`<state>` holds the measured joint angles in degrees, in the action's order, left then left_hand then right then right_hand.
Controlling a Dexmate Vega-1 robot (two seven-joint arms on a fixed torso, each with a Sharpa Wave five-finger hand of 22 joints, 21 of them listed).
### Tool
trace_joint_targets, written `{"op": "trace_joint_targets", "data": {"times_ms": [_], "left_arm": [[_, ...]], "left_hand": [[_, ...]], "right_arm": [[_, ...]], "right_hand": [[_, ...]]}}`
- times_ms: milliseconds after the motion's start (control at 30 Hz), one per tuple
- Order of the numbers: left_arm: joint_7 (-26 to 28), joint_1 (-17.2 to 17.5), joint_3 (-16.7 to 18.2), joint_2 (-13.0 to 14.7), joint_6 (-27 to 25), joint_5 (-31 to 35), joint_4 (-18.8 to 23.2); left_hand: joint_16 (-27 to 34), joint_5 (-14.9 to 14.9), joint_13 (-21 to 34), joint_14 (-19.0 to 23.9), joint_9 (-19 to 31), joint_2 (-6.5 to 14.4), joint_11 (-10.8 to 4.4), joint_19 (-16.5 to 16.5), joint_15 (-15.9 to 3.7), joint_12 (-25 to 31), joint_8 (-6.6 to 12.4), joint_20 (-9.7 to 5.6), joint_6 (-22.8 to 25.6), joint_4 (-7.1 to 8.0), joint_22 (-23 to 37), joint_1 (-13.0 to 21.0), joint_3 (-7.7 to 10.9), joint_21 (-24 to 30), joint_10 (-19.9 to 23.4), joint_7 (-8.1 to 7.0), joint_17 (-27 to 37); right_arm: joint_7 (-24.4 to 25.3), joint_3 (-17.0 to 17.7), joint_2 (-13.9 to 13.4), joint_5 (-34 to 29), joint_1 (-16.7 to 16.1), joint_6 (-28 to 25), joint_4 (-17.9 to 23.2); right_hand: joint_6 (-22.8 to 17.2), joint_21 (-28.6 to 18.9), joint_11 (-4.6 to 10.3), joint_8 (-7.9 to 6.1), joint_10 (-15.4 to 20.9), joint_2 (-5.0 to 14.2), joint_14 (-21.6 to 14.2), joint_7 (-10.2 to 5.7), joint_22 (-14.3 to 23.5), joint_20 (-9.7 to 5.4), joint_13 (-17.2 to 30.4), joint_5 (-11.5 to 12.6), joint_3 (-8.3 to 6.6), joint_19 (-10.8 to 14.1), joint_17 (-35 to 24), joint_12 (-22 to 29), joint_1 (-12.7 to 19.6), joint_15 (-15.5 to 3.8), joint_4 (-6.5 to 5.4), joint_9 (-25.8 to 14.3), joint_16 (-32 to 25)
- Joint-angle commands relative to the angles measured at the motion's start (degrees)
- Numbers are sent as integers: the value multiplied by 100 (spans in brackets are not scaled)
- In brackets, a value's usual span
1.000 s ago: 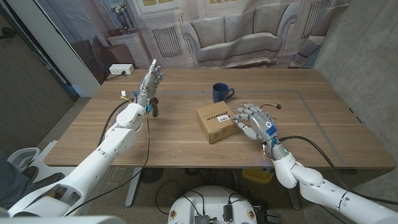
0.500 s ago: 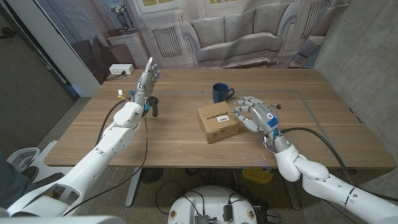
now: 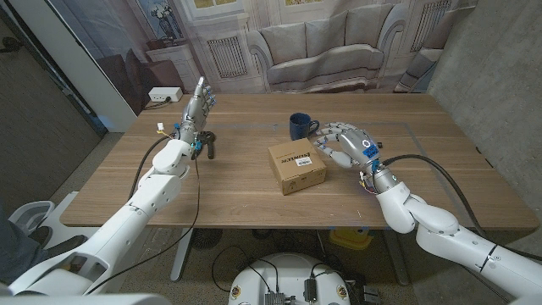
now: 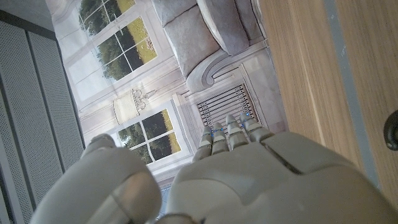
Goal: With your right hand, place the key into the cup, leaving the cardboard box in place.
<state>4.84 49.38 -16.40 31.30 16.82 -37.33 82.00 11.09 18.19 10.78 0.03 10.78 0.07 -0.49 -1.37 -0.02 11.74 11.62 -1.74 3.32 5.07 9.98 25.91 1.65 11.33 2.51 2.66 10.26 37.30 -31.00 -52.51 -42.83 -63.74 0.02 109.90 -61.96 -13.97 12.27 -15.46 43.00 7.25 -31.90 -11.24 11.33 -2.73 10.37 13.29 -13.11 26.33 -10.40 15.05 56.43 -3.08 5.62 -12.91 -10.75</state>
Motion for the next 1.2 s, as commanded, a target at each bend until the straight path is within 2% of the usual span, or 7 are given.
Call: {"op": "trace_joint_targets", "data": {"times_ms": [33, 467, 967, 1200], "left_arm": [[158, 228, 116, 23, 83, -26, 222], [231, 199, 62, 26, 47, 104, 236], [186, 199, 54, 32, 45, 93, 182], [153, 206, 44, 139, 28, 181, 236]], "left_hand": [[-21, -17, 31, 37, 12, 26, -4, -16, -9, 9, -6, -23, 34, 32, 25, 29, -33, 1, 35, 4, 29], [-17, -17, 31, 51, 12, 34, -1, -15, -16, 12, -3, -21, 46, 29, 25, 43, -43, 1, 48, -3, 29], [-16, -19, 31, 60, 12, 39, -10, -14, -28, 15, -3, -23, 54, 27, 24, 53, -57, 2, 62, -14, 29], [-22, -19, 30, 47, 12, 38, -21, -39, -32, 10, -4, -16, 56, 27, 24, 56, -69, -8, 55, -15, 29]], "right_arm": [[-913, 328, -67, 307, 134, 53, 333], [-1511, 376, 104, 326, 439, -79, 388], [-2255, 166, 435, 552, 1181, -122, 111], [-2354, 48, 564, 590, 1449, -60, -66]], "right_hand": [[-42, 12, 8, -4, 42, -4, -25, -14, 12, -716, 8, -14, 37, -26, 2, -17, 10, -862, -6, -45, 4], [-30, 18, 7, 8, 11, 11, -35, -5, 11, -697, 4, -30, 65, -28, 1, -73, 10, -854, -8, -89, 14], [-6, 9, 9, 25, -27, 21, -98, 1, 10, -671, 2, -43, 88, 4, -2, -119, 7, -841, -11, -121, 0], [-3, 5, 7, 30, -39, 18, -108, -1, 10, -663, 2, -48, 99, 19, -1, -134, 4, -835, -12, -132, 2]]}}
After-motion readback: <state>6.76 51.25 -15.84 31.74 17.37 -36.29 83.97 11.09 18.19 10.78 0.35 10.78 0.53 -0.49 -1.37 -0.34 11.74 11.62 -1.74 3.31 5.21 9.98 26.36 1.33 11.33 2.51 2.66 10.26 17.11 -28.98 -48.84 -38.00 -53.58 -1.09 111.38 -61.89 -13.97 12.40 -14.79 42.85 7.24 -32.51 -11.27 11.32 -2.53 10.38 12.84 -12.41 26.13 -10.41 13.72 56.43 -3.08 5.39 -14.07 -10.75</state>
